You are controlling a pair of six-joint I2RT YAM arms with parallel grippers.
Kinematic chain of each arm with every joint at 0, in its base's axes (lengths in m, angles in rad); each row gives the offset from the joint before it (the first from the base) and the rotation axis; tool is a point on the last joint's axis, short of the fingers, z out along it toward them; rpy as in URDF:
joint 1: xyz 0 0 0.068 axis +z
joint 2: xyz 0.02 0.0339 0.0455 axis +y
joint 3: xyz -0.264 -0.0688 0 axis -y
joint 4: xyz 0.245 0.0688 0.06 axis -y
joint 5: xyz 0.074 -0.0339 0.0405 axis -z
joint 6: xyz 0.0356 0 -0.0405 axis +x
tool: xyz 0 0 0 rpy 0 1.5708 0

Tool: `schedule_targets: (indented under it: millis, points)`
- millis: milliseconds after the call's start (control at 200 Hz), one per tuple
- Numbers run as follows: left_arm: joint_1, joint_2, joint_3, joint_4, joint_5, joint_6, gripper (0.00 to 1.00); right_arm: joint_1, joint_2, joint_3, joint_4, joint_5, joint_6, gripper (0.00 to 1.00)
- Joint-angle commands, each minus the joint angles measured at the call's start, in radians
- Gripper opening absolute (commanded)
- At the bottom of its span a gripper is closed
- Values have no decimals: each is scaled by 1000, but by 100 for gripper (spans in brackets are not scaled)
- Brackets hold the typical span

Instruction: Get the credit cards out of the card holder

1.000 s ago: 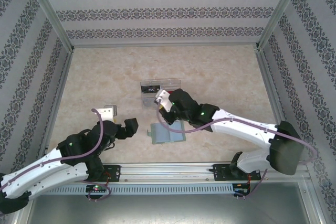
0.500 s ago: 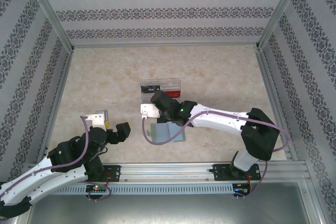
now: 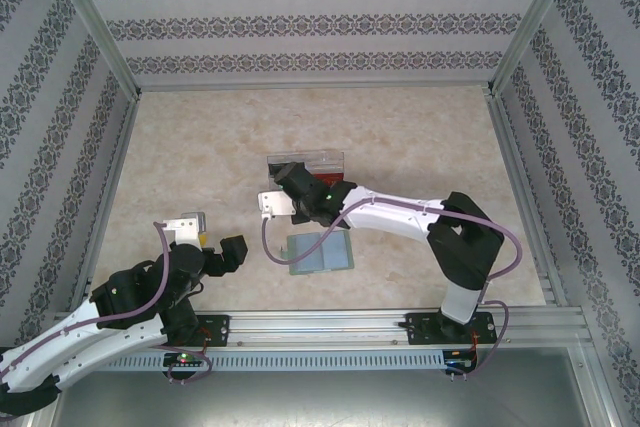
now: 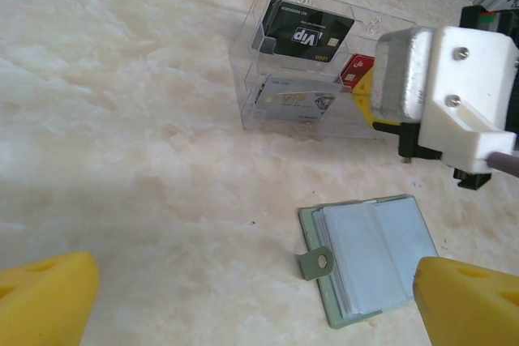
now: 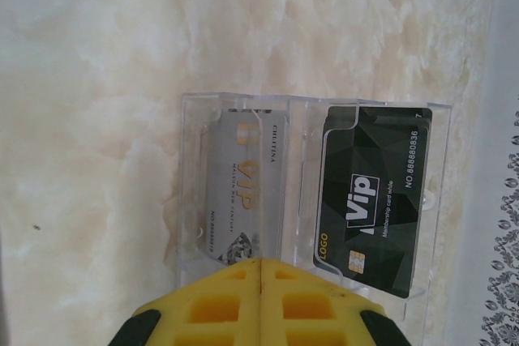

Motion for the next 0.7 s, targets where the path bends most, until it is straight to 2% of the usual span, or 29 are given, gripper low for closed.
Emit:
schedule_targets:
  millis: [0, 380, 694]
  points:
    - [3, -10, -5, -38, -18, -1, 100, -12, 25, 35, 0, -7, -20, 0]
    - [3, -10, -7, -38, -22, -1, 100, -42, 88, 63, 3, -32, 10, 0]
    - [3, -10, -13, -38, -25, -2, 100, -51, 127, 70, 39, -2, 36, 0]
